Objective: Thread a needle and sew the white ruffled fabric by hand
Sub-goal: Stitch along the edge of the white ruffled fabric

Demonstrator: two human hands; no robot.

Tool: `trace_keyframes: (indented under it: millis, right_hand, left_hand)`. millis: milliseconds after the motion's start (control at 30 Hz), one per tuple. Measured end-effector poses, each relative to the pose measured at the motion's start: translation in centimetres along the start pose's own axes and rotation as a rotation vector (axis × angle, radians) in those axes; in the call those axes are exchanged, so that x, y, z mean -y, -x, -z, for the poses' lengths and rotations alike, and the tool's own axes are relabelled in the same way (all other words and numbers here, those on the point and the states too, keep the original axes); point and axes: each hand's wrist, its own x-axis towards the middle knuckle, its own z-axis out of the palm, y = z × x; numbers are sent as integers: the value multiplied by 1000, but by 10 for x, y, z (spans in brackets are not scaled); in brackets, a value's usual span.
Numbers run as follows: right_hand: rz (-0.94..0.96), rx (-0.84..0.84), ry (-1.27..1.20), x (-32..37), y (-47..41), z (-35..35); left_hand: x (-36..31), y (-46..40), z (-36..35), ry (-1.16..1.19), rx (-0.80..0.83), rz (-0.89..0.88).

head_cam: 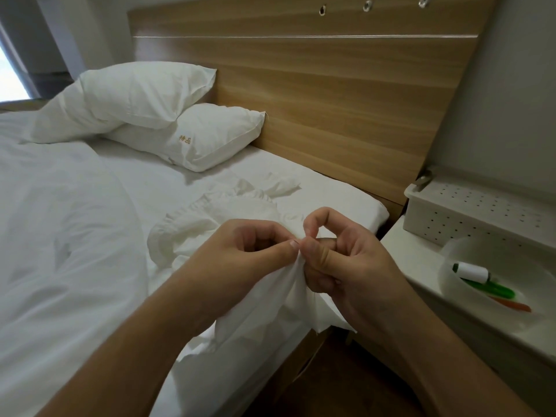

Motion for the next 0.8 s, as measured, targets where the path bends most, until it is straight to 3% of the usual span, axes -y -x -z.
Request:
trace_keyframes:
  millis: [300,800]
  right_hand:
    - [-42,-50,30,1,0,8]
    - [-19,-115,215,4,0,12]
  left_hand:
    - [-4,2,5,161,-102,54]
    - [-8,4,3,259,-111,83]
